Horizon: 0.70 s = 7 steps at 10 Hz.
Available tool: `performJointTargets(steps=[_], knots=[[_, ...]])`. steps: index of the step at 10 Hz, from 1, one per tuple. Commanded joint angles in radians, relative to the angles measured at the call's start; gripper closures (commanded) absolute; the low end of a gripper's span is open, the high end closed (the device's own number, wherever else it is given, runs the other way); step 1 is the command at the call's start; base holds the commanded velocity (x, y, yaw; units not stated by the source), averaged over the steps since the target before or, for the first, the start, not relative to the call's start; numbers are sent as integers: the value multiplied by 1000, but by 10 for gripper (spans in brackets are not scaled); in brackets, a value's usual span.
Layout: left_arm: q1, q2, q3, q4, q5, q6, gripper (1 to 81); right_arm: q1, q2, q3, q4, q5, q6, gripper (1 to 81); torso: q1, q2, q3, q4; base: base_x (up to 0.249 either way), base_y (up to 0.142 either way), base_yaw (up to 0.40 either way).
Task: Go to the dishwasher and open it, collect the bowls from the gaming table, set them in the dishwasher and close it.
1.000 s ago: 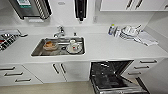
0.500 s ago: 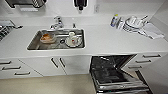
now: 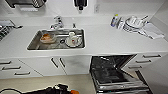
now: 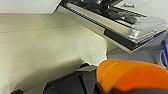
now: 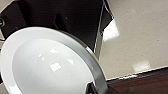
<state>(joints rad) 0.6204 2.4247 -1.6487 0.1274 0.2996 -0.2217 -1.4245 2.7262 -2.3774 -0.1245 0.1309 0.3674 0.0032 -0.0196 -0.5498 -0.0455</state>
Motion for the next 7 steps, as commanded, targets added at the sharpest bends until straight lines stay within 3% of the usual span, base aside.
performJointTargets(steps=[1, 3, 7], knots=[[-187, 102, -37, -6, 118, -34, 811, -3, -26, 18, -4, -73, -1, 811, 0, 0, 0, 0, 0, 0, 0], [-264, 219, -106, -6, 165, -54, 811, 2, -26, 31, -4, -73, -1, 811, 0, 0, 0, 0, 0, 0, 0], [-333, 346, -151, -6, 148, -62, 811, 1, -23, 31, -6, -73, -1, 811, 1, 0, -1, 0, 0, 0, 0]])
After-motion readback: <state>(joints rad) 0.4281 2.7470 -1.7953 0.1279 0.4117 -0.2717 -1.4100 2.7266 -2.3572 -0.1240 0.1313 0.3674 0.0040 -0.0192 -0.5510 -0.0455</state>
